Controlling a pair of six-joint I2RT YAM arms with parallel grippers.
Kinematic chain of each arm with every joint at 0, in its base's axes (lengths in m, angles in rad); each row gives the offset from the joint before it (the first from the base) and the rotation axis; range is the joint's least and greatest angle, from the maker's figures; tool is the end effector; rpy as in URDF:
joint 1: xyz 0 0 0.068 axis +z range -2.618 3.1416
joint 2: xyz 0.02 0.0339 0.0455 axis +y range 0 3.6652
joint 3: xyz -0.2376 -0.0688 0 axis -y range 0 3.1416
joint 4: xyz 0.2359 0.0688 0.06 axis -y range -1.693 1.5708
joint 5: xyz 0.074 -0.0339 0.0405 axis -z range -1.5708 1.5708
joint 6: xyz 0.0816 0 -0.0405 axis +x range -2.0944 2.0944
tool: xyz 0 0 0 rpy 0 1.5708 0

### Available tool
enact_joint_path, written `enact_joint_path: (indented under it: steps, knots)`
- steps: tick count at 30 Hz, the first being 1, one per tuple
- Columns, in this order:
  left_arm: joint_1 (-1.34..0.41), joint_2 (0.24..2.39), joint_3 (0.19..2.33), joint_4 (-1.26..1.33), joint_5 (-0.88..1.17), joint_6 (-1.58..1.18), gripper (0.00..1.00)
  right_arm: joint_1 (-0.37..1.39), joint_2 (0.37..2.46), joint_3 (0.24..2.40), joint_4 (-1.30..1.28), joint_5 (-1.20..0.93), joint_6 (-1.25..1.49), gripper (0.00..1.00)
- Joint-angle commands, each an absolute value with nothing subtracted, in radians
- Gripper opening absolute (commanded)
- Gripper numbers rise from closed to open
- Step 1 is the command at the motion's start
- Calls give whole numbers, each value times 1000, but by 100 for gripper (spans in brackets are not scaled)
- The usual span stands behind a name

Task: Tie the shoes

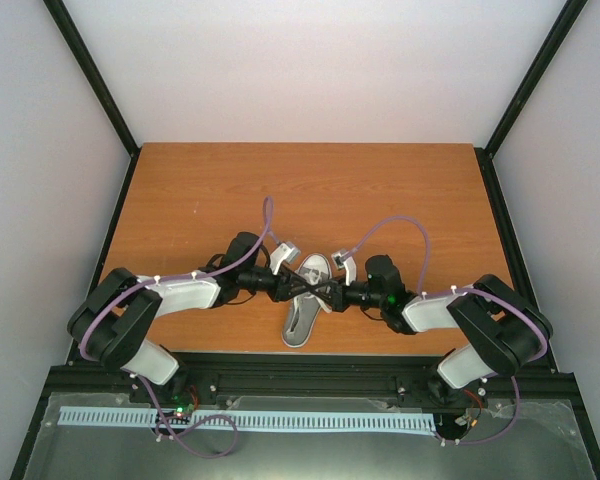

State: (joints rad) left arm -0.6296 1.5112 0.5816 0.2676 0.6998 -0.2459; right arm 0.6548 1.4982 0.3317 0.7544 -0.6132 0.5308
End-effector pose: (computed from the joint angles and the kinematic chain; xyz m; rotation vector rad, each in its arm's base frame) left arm 0.2137 -0.2207 0.1137 0.8435 2.1859 -1.2400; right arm 0.1932 0.2076 0.1008 -0.5713 2.0951 1.3356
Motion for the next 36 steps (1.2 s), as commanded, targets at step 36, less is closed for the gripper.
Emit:
enact_joint_path:
  steps: [36]
  knots:
    - [-636,1590,689,121,585,-75,43,578,1554,322,930,-713,612,3]
